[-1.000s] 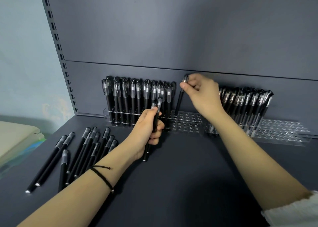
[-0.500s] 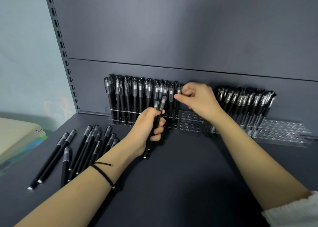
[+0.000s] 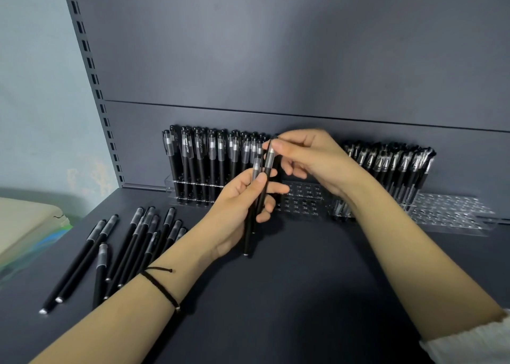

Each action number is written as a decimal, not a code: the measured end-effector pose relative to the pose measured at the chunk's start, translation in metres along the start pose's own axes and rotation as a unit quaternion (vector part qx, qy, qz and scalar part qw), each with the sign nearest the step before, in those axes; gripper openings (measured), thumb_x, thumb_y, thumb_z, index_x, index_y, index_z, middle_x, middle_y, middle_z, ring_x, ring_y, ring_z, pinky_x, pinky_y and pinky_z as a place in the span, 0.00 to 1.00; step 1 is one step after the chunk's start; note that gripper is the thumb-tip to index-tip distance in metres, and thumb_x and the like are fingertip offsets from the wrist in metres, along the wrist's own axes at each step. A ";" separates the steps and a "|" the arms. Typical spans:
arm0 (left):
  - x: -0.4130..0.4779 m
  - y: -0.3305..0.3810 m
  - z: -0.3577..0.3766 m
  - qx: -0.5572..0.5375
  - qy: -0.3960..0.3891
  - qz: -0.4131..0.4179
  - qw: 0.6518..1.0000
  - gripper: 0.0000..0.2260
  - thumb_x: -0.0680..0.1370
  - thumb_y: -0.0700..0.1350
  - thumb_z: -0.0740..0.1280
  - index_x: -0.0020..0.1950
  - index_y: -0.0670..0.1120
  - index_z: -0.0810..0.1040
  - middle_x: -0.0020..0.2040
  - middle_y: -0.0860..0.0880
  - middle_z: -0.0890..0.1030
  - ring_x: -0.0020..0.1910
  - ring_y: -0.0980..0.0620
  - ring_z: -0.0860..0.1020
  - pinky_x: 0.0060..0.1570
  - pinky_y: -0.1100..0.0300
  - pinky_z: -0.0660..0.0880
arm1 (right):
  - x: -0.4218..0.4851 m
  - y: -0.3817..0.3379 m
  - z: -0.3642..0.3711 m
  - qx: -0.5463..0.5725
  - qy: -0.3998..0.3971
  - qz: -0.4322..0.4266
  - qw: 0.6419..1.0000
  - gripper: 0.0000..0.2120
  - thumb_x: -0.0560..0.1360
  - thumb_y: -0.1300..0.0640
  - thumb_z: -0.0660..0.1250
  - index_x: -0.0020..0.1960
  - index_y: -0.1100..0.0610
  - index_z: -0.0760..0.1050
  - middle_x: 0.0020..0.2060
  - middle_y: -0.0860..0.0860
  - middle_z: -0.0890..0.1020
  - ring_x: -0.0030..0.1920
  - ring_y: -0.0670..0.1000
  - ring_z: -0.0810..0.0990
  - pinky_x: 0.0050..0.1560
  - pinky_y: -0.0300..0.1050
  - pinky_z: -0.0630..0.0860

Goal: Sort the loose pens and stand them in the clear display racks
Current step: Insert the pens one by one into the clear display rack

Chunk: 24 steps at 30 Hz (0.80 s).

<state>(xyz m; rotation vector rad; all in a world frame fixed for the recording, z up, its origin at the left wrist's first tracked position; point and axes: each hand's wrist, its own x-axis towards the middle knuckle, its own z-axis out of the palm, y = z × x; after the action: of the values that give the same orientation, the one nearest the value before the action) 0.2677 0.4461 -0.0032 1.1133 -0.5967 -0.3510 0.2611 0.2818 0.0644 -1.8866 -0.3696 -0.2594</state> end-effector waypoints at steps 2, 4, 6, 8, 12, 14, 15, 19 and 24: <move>-0.001 0.002 0.001 -0.009 0.004 -0.014 1.000 0.12 0.79 0.49 0.60 0.57 0.43 0.74 0.42 0.48 0.84 0.29 0.56 0.74 0.27 0.66 0.68 | 0.000 0.001 0.000 0.022 0.005 -0.016 1.000 0.07 0.76 0.55 0.68 0.49 0.57 0.82 0.26 0.47 0.76 0.26 0.44 0.71 0.25 0.35 0.64; -0.001 0.001 -0.001 0.006 0.031 -0.044 0.999 0.11 0.82 0.49 0.58 0.58 0.45 0.74 0.42 0.47 0.84 0.29 0.56 0.75 0.25 0.65 0.68 | 0.002 0.000 0.002 0.045 0.067 -0.031 0.996 0.05 0.78 0.57 0.66 0.48 0.57 0.80 0.25 0.47 0.75 0.24 0.43 0.68 0.24 0.35 0.62; 0.001 -0.004 -0.007 0.044 0.072 -0.069 0.994 0.10 0.83 0.50 0.56 0.56 0.47 0.74 0.39 0.47 0.83 0.25 0.56 0.73 0.22 0.66 0.65 | 0.005 -0.004 -0.002 0.097 0.172 -0.048 0.979 0.04 0.79 0.60 0.64 0.46 0.58 0.76 0.27 0.47 0.75 0.23 0.42 0.66 0.22 0.35 0.59; 0.003 -0.008 -0.012 0.071 0.104 -0.076 0.989 0.10 0.84 0.51 0.55 0.54 0.48 0.74 0.32 0.49 0.76 0.21 0.58 0.65 0.20 0.67 0.59 | 0.006 -0.007 -0.014 0.101 0.278 -0.071 0.953 0.06 0.79 0.60 0.65 0.44 0.56 0.73 0.30 0.51 0.73 0.22 0.43 0.66 0.22 0.36 0.59; 0.006 -0.008 -0.015 0.063 0.123 -0.088 0.986 0.12 0.84 0.53 0.55 0.55 0.47 0.74 0.26 0.54 0.65 0.22 0.59 0.57 0.20 0.68 0.53 | 0.008 0.000 -0.030 -0.026 0.365 -0.104 0.925 0.07 0.79 0.55 0.66 0.42 0.50 0.73 0.26 0.47 0.73 0.23 0.44 0.69 0.29 0.39 0.66; 0.006 -0.008 -0.013 0.061 0.118 -0.107 0.985 0.15 0.83 0.56 0.55 0.55 0.47 0.74 0.26 0.54 0.63 0.23 0.58 0.56 0.21 0.67 0.52 | 0.010 0.005 -0.027 -0.070 0.359 -0.104 0.925 0.07 0.79 0.54 0.66 0.42 0.48 0.73 0.26 0.46 0.74 0.23 0.42 0.71 0.31 0.38 0.68; 0.005 -0.008 -0.012 0.059 0.117 -0.117 0.985 0.16 0.83 0.57 0.55 0.55 0.47 0.74 0.26 0.54 0.63 0.23 0.58 0.56 0.21 0.67 0.52 | 0.011 0.007 -0.025 -0.087 0.354 -0.103 0.926 0.06 0.79 0.54 0.66 0.43 0.48 0.73 0.27 0.45 0.75 0.23 0.41 0.71 0.31 0.36 0.69; 0.007 -0.008 -0.011 0.051 0.114 -0.138 0.983 0.17 0.82 0.59 0.54 0.54 0.48 0.74 0.27 0.53 0.63 0.22 0.58 0.56 0.21 0.67 0.52 | 0.013 0.016 -0.020 -0.133 0.334 -0.087 0.929 0.03 0.79 0.54 0.67 0.48 0.53 0.75 0.31 0.44 0.76 0.24 0.39 0.72 0.32 0.32 0.70; 0.006 -0.007 -0.013 0.047 0.113 -0.144 0.982 0.17 0.82 0.58 0.54 0.53 0.47 0.74 0.27 0.52 0.63 0.22 0.58 0.56 0.20 0.67 0.52 | 0.015 0.029 -0.017 -0.171 0.311 -0.066 0.932 0.06 0.78 0.54 0.67 0.51 0.57 0.77 0.36 0.44 0.78 0.25 0.39 0.73 0.35 0.34 0.73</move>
<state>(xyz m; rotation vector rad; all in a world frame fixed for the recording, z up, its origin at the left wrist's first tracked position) 0.2804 0.4490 -0.0120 1.3129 -0.2523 -0.4406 0.2860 0.2584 0.0502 -1.9944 -0.0104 -1.0387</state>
